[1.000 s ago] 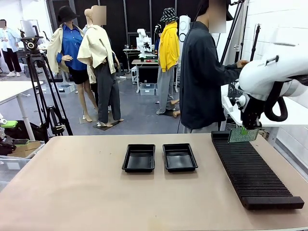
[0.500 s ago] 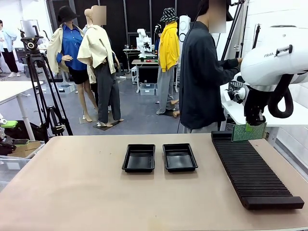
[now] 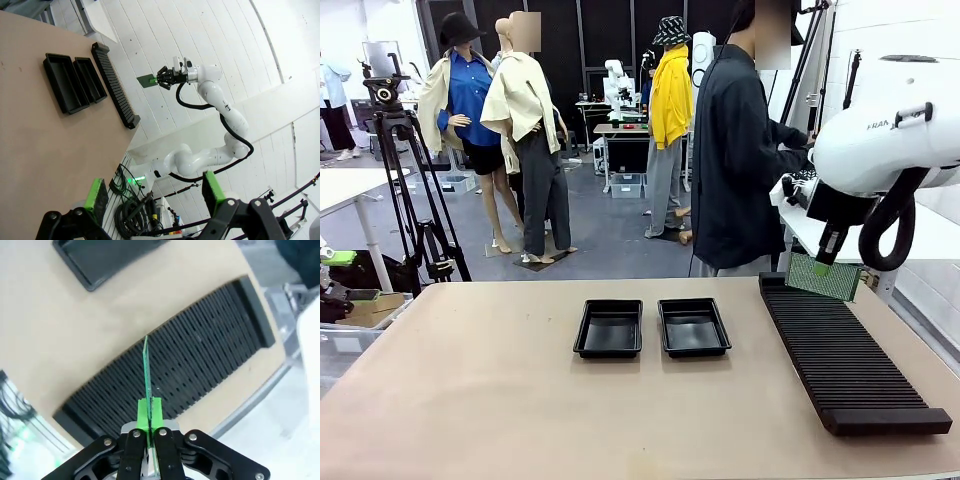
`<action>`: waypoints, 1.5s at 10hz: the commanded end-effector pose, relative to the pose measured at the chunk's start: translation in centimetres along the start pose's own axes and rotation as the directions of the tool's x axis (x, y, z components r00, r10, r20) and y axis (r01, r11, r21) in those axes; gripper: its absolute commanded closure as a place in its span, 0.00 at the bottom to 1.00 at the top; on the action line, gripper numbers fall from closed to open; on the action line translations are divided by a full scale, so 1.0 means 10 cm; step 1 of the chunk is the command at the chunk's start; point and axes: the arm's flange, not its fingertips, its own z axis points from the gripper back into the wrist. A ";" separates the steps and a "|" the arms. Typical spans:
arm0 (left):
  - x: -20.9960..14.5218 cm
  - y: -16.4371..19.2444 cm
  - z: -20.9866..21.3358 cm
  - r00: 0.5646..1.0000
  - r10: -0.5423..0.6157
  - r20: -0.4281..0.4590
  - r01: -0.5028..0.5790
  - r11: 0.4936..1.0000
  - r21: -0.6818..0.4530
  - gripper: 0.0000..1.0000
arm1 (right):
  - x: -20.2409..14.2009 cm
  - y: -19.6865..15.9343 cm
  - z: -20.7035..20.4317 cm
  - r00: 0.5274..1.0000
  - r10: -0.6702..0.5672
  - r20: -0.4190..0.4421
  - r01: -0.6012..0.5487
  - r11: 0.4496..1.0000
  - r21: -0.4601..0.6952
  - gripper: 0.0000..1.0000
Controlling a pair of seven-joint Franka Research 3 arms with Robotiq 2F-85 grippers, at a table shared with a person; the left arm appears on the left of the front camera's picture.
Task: Inspect and transfer BCBs to ESD trays.
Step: Pick up the Blank PCB from the PCB Rack and place it in the left ESD tray.
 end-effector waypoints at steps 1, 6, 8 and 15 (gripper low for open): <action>-0.01 -0.01 0.01 1.000 -0.003 0.000 0.003 1.000 0.008 0.00 | 0.12 0.33 0.02 0.985 -0.169 -0.041 0.167 0.985 -0.050 1.00; -0.01 -0.01 0.01 1.000 -0.003 0.000 0.003 1.000 0.008 0.00 | 0.43 0.78 -0.09 0.825 -0.565 -0.021 0.565 0.825 0.022 1.00; -0.01 -0.01 0.01 1.000 -0.003 0.000 0.003 1.000 0.008 0.00 | 0.59 0.89 -0.19 0.773 -0.633 0.034 0.628 0.772 0.094 1.00; -0.01 -0.01 0.01 1.000 -0.003 0.000 0.003 1.000 0.008 0.00 | 1.65 0.97 -0.74 0.621 -0.783 0.040 0.696 0.574 0.431 1.00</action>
